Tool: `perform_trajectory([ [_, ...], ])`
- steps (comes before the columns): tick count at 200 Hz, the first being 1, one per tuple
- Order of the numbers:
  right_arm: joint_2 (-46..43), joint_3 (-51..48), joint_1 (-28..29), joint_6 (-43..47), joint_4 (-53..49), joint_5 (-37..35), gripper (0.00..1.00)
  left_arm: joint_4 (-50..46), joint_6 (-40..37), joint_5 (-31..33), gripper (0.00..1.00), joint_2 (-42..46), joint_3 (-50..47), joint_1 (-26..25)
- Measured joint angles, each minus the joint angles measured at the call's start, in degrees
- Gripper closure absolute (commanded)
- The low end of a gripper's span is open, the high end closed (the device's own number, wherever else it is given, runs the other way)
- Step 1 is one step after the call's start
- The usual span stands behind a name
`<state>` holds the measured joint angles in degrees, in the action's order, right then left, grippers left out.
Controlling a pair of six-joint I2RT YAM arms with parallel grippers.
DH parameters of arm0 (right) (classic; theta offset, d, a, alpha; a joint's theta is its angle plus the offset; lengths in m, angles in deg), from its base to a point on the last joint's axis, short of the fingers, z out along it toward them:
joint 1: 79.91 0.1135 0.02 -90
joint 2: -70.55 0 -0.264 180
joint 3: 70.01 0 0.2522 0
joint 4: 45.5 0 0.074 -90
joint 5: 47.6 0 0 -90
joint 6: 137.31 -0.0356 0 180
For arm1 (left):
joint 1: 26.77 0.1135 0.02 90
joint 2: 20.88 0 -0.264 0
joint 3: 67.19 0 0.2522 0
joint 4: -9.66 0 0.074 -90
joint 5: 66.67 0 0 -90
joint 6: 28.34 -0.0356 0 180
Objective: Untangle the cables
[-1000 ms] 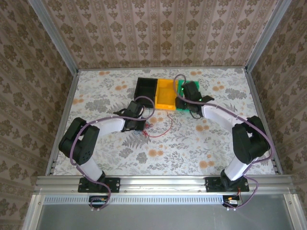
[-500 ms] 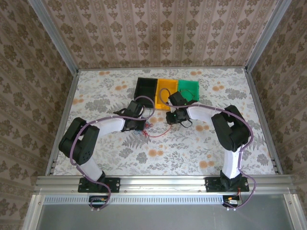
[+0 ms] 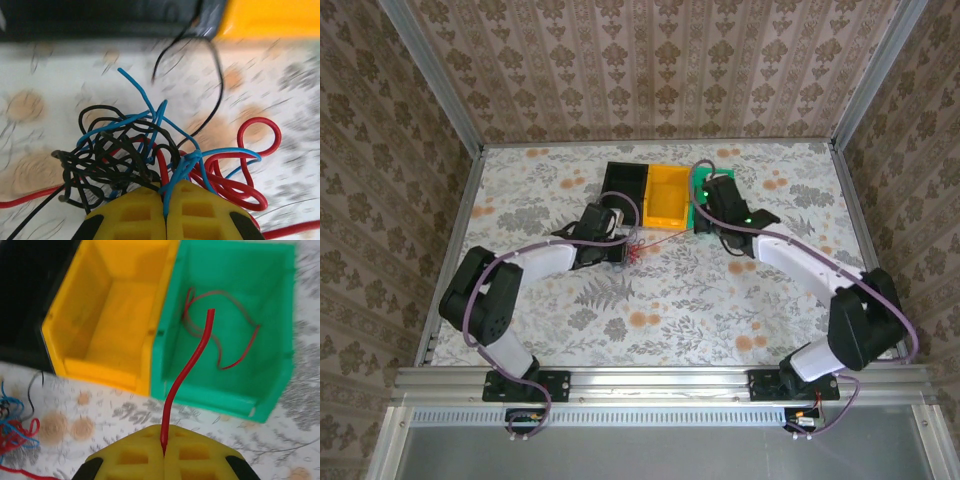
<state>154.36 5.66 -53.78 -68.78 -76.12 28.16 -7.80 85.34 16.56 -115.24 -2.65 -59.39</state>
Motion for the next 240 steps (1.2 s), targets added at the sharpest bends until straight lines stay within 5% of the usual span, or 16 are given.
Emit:
perform_trajectory([
  [91, -3.0, -2.3, -4.0, -2.6, -0.3, -3.4, 1.0, 9.5, 4.1, -11.8, 1.0, 7.1, -6.7, 4.3],
  [103, -3.2, -3.3, -4.0, -3.0, -0.1, -3.1, 1.0, 9.6, 4.1, -13.8, 0.8, 8.0, -8.0, 5.2],
  [116, -3.6, -4.8, -4.1, -3.3, 0.1, -4.0, 1.0, 8.2, 3.7, -14.4, 0.44, 8.1, -8.7, 6.1],
  [137, -4.1, -7.0, -5.1, -4.1, 0.0, -7.8, 1.0, 3.1, 3.7, -13.2, 0.24, 7.1, -10.8, 9.1],
  [192, -4.1, -7.9, -2.3, -4.7, 0.5, -10.5, 1.0, -1.4, 3.3, -10.3, 0.21, 8.0, -11.8, 9.0],
  [240, -3.0, -7.9, -2.3, -4.3, 1.6, -10.4, 1.0, -6.7, -2.0, -9.3, 0.2, 9.4, -6.2, 2.8],
])
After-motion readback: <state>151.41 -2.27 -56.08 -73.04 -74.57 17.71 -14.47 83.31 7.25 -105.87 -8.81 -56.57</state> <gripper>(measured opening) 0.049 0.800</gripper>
